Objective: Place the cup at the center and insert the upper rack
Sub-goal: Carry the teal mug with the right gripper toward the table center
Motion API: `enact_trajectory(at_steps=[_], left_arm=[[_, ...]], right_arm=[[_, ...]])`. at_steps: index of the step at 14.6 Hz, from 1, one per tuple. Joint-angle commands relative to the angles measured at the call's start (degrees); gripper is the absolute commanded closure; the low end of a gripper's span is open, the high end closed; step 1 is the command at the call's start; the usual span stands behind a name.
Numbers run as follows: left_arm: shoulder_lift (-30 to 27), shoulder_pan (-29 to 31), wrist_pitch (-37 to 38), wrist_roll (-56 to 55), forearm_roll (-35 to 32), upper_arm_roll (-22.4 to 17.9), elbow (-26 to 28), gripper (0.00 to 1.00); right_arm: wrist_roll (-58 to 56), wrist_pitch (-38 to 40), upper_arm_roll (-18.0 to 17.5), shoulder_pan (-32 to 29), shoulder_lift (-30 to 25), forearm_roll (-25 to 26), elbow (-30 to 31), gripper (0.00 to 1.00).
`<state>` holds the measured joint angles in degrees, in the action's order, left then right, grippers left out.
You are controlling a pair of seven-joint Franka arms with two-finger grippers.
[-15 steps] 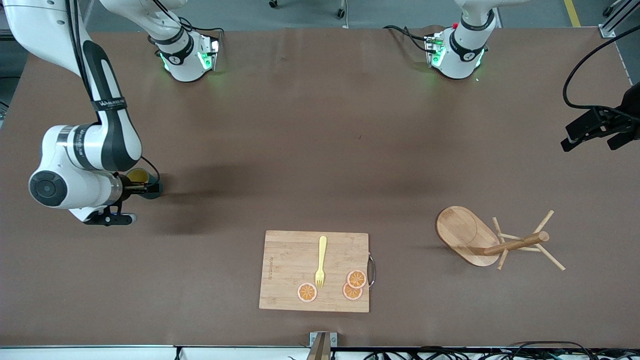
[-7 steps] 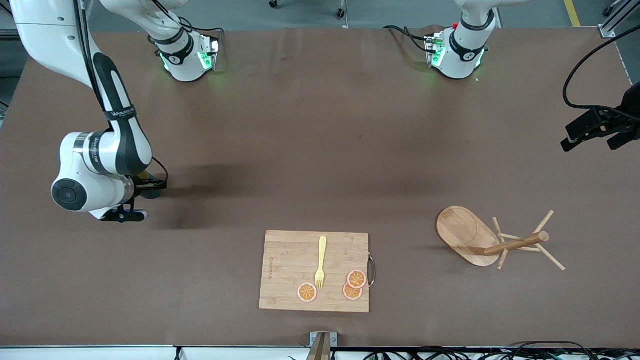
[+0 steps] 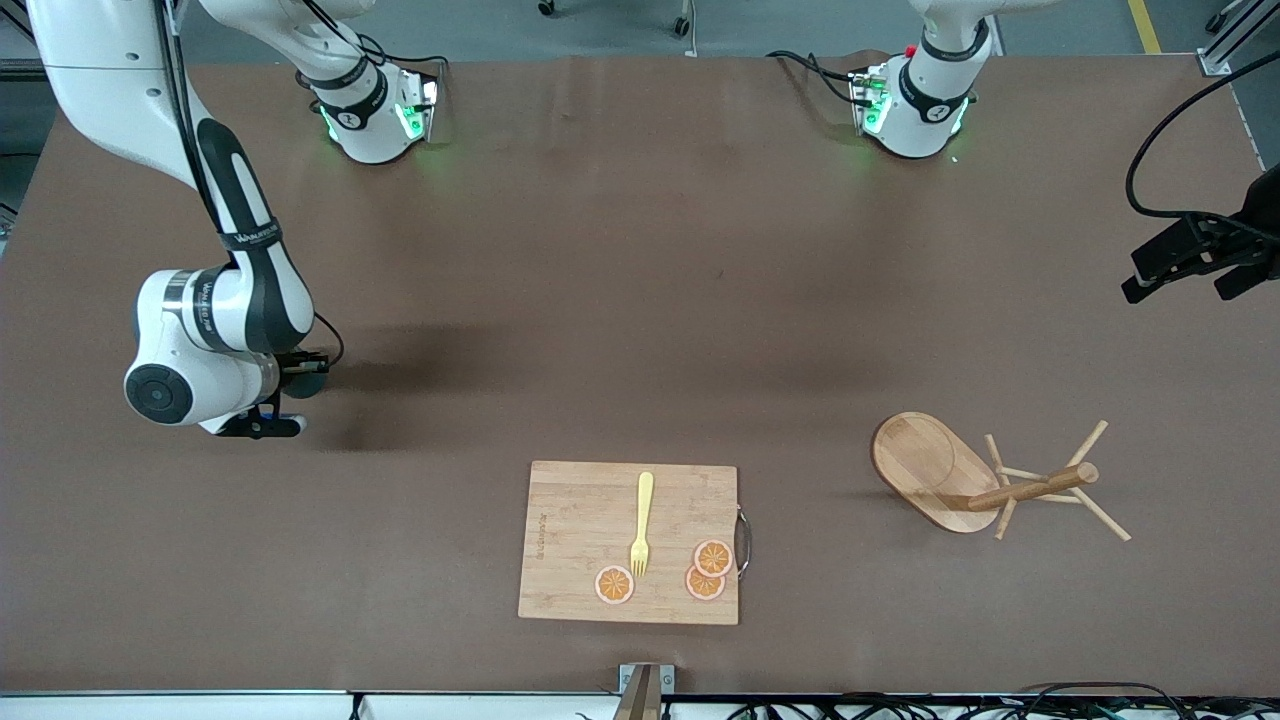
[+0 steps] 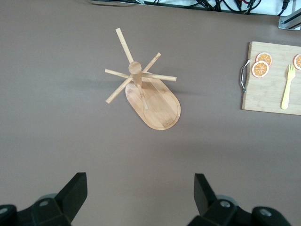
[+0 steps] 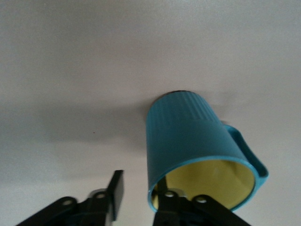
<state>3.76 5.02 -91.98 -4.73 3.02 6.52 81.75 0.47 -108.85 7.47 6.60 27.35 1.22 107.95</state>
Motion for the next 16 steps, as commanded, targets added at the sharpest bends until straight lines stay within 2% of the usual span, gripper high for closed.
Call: enact_trajectory(at_steps=[1,3,5,7,8,10,11,13,16], left_arm=[[-0.5,0.25,0.84,0.42,-0.3,0.33,-0.36,0.0],[-0.5,0.25,0.84,0.42,-0.3,0.33,-0.36,0.0],[-0.5,0.25,0.84,0.42,-0.3,0.33,-0.36,0.0],[-0.5,0.25,0.84,0.42,-0.3,0.33,-0.36,0.0],[-0.5,0.25,0.84,0.42,-0.3,0.33,-0.36,0.0],[-0.5,0.25,0.84,0.42,-0.3,0.33,-0.36,0.0],[-0.5,0.25,0.84,0.42,-0.3,0.33,-0.36,0.0],[-0.5,0.25,0.84,0.42,-0.3,0.33,-0.36,0.0],[-0.5,0.25,0.84,0.42,-0.3,0.33,-0.36,0.0]], right_arm=[[1.29,0.21,-0.26,0.86,-0.89,0.01,0.33,1.0],[1.73,1.35,-0.26,2.18,-0.98,0.01,-0.63,1.0],[0.94,6.33,-1.04,3.67,-1.07,0.01,-3.43,1.0],[2.25,10.57,-5.07,5.87,-1.42,-0.51,-6.68,1.0],[3.65,11.28,-6.75,6.66,-1.33,-3.56,-8.62,1.0],[3.84,11.46,-8.95,8.24,-1.24,-13.56,-12.04,1.0],[4.27,11.46,-9.83,10.6,-1.24,-16.48,-14.06,1.0],[9.43,10.77,-9.84,17.36,-0.72,-16.78,-17.49,1.0],[18.48,10.41,-9.84,25.98,5.68,-16.69,-26.98,1.0]])
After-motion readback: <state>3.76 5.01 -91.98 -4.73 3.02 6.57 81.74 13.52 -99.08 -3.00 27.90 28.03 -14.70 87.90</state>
